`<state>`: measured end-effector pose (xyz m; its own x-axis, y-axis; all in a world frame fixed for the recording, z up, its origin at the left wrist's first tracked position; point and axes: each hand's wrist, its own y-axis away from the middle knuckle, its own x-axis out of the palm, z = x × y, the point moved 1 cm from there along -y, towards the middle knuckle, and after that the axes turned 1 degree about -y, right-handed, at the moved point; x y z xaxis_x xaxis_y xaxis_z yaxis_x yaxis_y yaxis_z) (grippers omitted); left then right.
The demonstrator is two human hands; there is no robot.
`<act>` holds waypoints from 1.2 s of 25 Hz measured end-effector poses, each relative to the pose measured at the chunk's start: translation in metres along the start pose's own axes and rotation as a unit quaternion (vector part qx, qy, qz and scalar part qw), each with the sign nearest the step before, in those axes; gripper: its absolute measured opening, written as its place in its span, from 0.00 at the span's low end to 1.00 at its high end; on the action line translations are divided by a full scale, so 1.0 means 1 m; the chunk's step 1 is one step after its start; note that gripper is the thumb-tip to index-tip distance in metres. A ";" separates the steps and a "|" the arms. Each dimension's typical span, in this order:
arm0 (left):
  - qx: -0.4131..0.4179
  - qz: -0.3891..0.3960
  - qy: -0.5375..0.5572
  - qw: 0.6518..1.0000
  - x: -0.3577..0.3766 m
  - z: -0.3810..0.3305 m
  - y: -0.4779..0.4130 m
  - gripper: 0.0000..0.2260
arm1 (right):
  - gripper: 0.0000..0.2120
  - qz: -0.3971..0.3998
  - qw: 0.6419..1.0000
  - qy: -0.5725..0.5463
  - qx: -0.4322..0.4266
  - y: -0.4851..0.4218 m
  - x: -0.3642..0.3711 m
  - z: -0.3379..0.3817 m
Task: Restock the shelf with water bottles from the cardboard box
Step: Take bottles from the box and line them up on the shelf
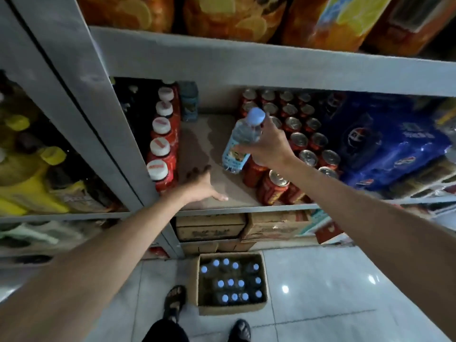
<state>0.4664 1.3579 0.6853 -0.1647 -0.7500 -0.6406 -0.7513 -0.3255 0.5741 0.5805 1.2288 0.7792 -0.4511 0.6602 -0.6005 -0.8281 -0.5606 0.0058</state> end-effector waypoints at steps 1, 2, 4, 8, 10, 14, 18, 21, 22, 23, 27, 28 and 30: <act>-0.016 0.027 -0.031 0.999 0.005 0.006 -0.008 0.55 | 0.30 0.014 0.999 0.029 -0.013 -0.017 0.004 0.000; -0.026 0.040 -0.080 0.996 0.008 0.011 -0.014 0.55 | 0.28 0.034 0.998 0.045 -0.027 -0.035 0.011 0.000; -0.040 0.043 -0.185 0.981 0.007 0.015 -0.028 0.58 | 0.23 0.056 0.997 0.034 -0.040 -0.073 0.028 -0.009; -0.059 0.054 -0.244 0.966 0.004 0.006 -0.040 0.59 | 0.30 0.070 0.997 -0.011 -0.039 -0.139 0.075 -0.031; -0.031 0.022 -0.303 0.952 0.006 0.008 -0.049 0.64 | 0.31 0.058 0.998 0.006 -0.038 -0.165 0.094 -0.040; -0.018 0.001 -0.308 0.951 0.011 0.021 -0.065 0.66 | 0.32 0.051 0.998 0.025 -0.042 -0.203 0.115 -0.041; -0.014 -0.003 -0.293 0.956 0.010 0.023 -0.069 0.64 | 0.29 0.060 0.996 0.022 -0.056 -0.231 0.123 -0.037; -0.023 -0.004 -0.277 0.961 0.008 0.021 -0.072 0.56 | 0.27 0.060 0.996 0.037 -0.061 -0.246 0.124 -0.036; -0.021 -0.005 -0.279 0.960 0.008 0.020 -0.072 0.52 | 0.27 0.060 0.995 0.038 -0.066 -0.248 0.124 -0.035; -0.022 -0.005 -0.287 0.958 0.007 0.020 -0.072 0.53 | 0.27 0.063 0.995 0.037 -0.069 -0.249 0.124 -0.033; -0.022 0.016 -0.307 0.951 0.007 0.020 -0.071 0.62 | 0.28 0.070 0.994 0.037 -0.069 -0.253 0.128 -0.026; -0.024 0.018 -0.301 0.953 0.007 0.020 -0.072 0.62 | 0.28 0.066 0.995 0.043 -0.069 -0.254 0.128 -0.025; -0.023 0.020 -0.310 0.950 0.006 0.018 -0.071 0.64 | 0.27 0.058 0.995 0.052 -0.067 -0.256 0.129 -0.024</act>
<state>0.5074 1.3869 0.6310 -0.5476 -0.2831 -0.7874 -0.7109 -0.3390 0.6162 0.7424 1.4457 0.6813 -0.4990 0.5357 -0.6811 -0.7175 -0.6962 -0.0219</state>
